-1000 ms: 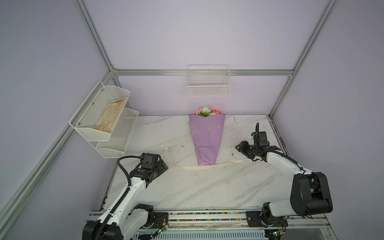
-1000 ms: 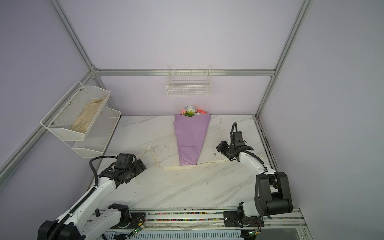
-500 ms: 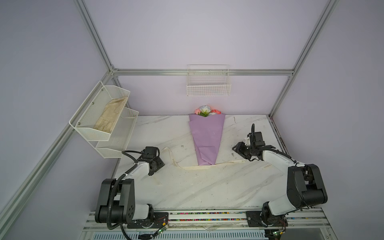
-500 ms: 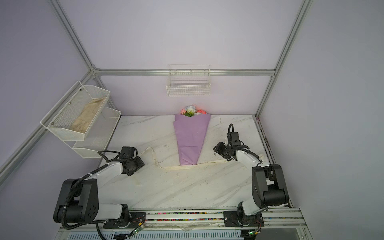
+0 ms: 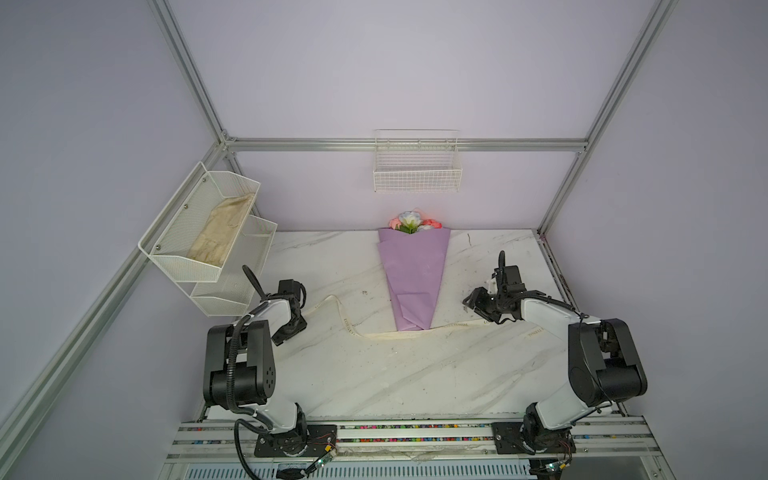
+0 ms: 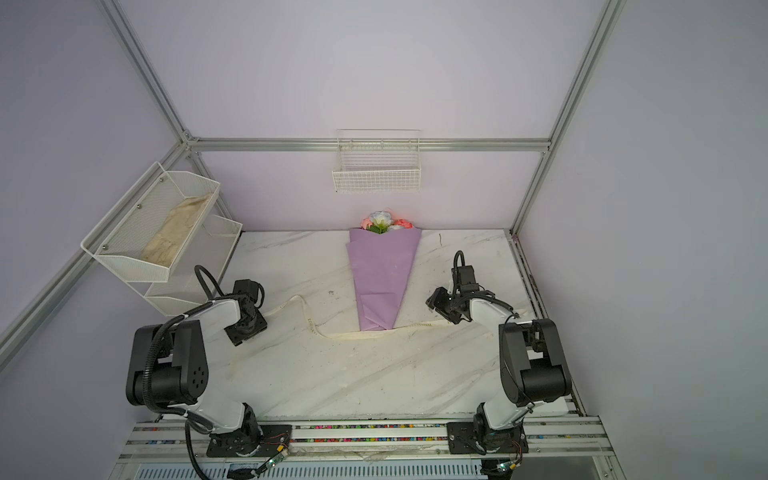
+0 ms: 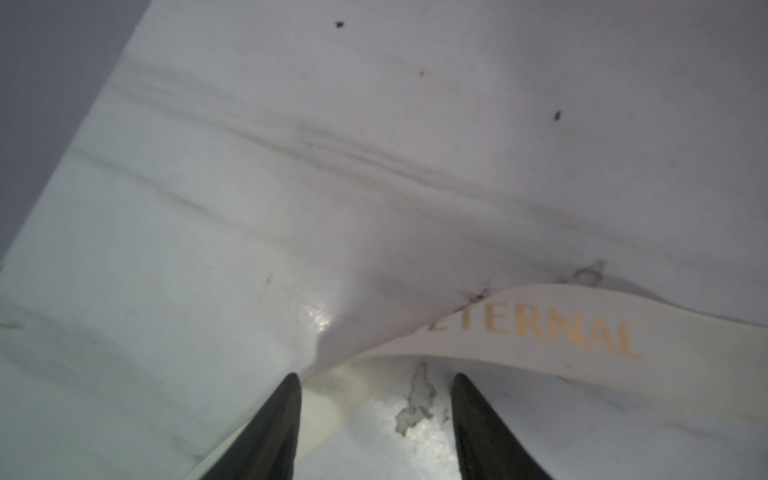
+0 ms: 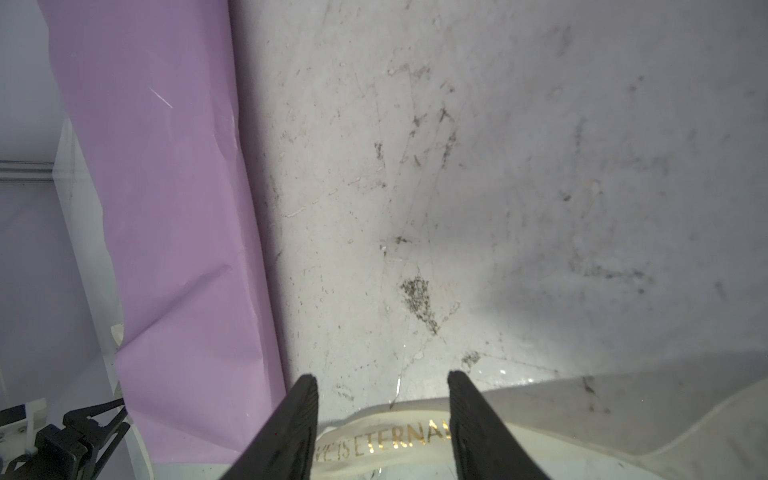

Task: Tie the bouquet of fake flowers

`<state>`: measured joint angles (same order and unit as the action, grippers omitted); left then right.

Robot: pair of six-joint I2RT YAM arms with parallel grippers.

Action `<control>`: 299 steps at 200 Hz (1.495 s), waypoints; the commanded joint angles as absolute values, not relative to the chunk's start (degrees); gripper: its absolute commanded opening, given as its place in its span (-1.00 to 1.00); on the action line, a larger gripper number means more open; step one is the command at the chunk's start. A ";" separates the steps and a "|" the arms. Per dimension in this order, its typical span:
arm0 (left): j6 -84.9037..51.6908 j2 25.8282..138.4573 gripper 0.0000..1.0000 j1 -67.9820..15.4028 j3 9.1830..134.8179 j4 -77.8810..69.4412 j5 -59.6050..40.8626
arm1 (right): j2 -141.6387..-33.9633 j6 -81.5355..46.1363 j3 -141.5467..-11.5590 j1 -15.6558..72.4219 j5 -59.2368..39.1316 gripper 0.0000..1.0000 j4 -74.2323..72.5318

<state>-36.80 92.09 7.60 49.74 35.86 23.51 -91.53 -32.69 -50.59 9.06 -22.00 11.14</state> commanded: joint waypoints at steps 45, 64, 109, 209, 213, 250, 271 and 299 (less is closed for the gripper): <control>-30.94 86.80 0.46 -0.99 61.48 40.46 19.62 | -94.36 -29.78 -55.50 9.74 -26.32 0.17 5.95; -29.51 86.83 0.59 -5.67 64.40 37.49 13.67 | -97.22 -29.78 -57.82 10.00 -28.04 0.20 3.83; -30.82 93.87 0.78 -8.70 69.64 16.42 -18.18 | -106.11 -35.46 -62.48 10.21 -32.10 0.42 -7.45; -41.69 126.76 0.98 -10.02 97.40 7.63 -40.44 | -125.56 -42.05 -77.90 10.32 -37.12 0.52 -16.61; -42.07 127.57 0.98 -10.10 97.94 7.28 -40.63 | -126.32 -42.22 -78.67 10.30 -37.33 0.52 -16.61; -44.94 134.78 0.86 -10.41 103.28 7.27 -41.26 | -132.42 -43.45 -84.70 10.31 -38.10 0.54 -17.38; -46.09 139.18 0.76 -10.93 107.48 7.29 -42.83 | -135.87 -45.18 -87.90 10.32 -39.21 0.54 -19.38; -47.82 144.78 0.59 -12.02 113.58 7.38 -43.62 | -140.50 -48.46 -91.62 10.37 -41.70 0.44 -23.51</control>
